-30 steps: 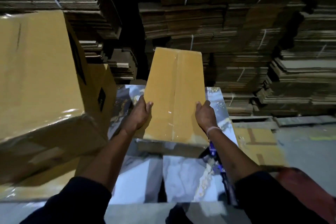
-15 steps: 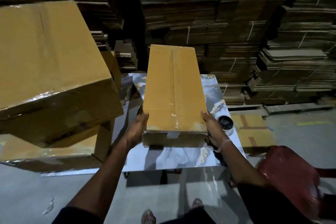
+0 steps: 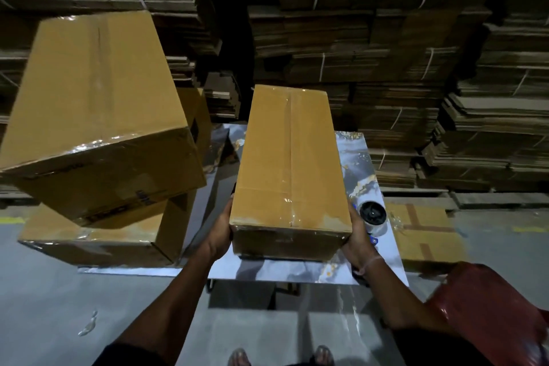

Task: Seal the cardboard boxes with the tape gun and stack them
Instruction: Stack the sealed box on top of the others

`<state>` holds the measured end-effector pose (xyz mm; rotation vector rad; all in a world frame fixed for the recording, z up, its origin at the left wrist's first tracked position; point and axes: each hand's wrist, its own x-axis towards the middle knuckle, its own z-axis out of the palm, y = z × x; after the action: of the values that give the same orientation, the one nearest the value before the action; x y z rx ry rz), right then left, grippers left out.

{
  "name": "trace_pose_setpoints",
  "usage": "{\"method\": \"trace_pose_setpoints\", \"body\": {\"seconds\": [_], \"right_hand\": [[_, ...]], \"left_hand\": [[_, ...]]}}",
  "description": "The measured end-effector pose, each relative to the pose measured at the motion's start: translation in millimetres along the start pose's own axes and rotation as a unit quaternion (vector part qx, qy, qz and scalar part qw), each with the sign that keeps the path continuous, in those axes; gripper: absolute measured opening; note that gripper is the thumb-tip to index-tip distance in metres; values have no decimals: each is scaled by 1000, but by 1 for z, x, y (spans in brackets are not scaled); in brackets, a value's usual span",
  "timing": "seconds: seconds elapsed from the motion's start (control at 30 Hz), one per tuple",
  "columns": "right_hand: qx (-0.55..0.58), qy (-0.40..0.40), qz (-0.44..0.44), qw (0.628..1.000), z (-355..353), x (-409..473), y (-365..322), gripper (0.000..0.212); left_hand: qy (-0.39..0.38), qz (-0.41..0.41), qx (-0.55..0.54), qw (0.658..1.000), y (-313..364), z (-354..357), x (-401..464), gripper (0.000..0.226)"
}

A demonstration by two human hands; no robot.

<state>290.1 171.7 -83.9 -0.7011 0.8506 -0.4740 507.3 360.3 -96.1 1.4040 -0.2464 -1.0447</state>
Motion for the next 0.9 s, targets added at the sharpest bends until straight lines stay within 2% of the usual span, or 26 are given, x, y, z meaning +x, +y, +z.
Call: {"method": "trace_pose_setpoints", "body": {"seconds": [0.23, 0.4, 0.5, 0.6, 0.67, 0.73, 0.83, 0.9], "right_hand": [[-3, -20, -29, 999, -7, -24, -28, 46], [-36, -36, -93, 994, 15, -40, -88, 43], [-52, -72, -143, 986, 45, -52, -137, 46], [-56, -93, -186, 976, 83, -64, -185, 48], [-57, -107, -204, 971, 110, -70, -211, 52], [-61, -121, -217, 967, 138, -76, -231, 55], [-69, -152, -233, 958, 181, -83, -249, 60], [-82, -169, -250, 950, 213, -86, -255, 61]], "left_hand": [[2, 4, -11, 1000, 35, 22, -31, 41], [-6, 43, -44, 998, 81, 41, -46, 47], [-4, 92, -44, 995, 127, 50, -48, 42], [1, 168, -36, 985, 177, 55, -52, 49], [14, 225, -30, 974, 214, 57, -59, 45], [28, 283, -6, 959, 250, 53, -65, 42], [33, 341, 35, 939, 302, 40, -80, 60], [48, 376, 42, 924, 327, 23, -91, 56]]}}
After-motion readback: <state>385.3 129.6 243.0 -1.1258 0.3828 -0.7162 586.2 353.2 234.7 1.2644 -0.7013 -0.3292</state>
